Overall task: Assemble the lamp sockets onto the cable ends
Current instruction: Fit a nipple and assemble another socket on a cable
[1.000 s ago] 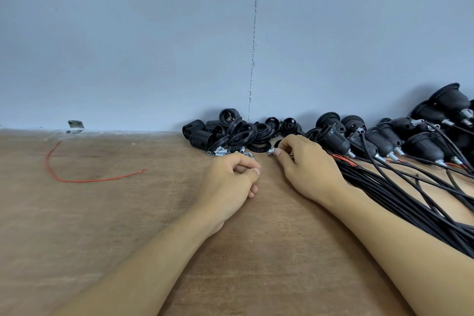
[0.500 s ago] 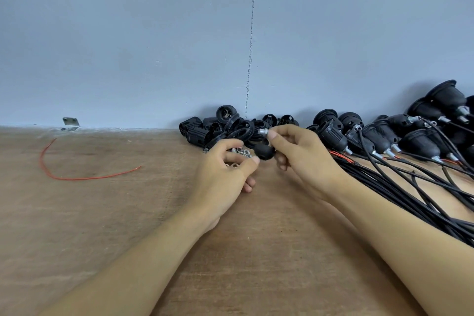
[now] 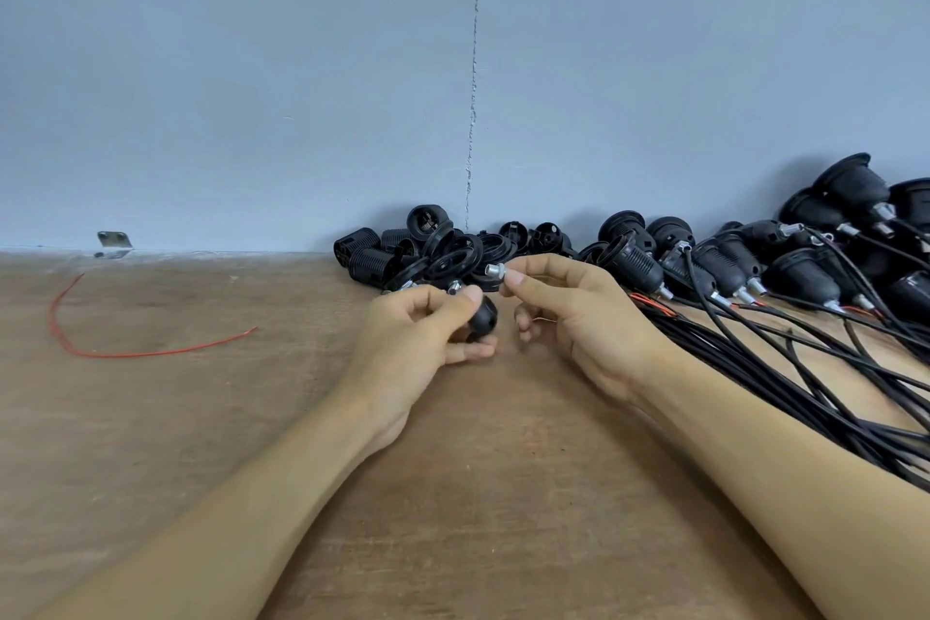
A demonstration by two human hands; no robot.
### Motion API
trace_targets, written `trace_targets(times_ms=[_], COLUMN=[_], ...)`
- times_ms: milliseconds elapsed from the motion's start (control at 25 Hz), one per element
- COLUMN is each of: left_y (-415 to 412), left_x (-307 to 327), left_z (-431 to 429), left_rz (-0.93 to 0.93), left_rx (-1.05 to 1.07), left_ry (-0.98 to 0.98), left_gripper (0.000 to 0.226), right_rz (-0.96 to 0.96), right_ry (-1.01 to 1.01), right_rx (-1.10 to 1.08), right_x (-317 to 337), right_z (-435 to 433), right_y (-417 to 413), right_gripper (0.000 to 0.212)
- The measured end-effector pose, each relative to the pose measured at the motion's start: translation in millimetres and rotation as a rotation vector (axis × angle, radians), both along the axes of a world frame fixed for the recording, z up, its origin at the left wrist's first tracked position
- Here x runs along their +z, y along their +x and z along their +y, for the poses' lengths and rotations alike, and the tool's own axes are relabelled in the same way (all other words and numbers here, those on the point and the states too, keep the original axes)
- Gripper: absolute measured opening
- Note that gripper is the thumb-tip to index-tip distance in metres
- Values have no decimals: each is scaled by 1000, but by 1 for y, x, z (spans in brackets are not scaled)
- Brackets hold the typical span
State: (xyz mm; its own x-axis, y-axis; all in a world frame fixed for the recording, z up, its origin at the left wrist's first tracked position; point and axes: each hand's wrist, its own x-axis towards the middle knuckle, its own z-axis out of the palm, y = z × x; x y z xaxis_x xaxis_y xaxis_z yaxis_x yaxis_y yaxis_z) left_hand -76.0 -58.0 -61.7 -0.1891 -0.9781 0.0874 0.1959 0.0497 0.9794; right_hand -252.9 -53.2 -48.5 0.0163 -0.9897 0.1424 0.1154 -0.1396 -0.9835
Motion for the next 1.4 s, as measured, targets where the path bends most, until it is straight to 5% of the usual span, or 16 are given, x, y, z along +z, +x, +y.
trace_targets(times_ms=[240, 400, 600, 960, 1400], left_y=[4, 5, 3, 4, 3], left_x=[3, 2, 0, -4, -4], left_z=[-4, -5, -4, -6, -2], left_rz=[224, 218, 214, 201, 73], left_rx=[43, 12, 45, 20, -11], left_ry=[115, 110, 74, 21, -18], left_gripper=[32, 36, 13, 34, 31], right_rz=[287, 339, 541, 644, 747], right_ry=[-144, -201, -292, -331, -217], right_rx=[-61, -76, -151, -222, -249], right_x=[-3, -2, -2, -2, -2], right_z=[5, 7, 10, 13, 14], right_y=[1, 3, 5, 7, 11], right_gripper=[8, 8, 8, 3, 56])
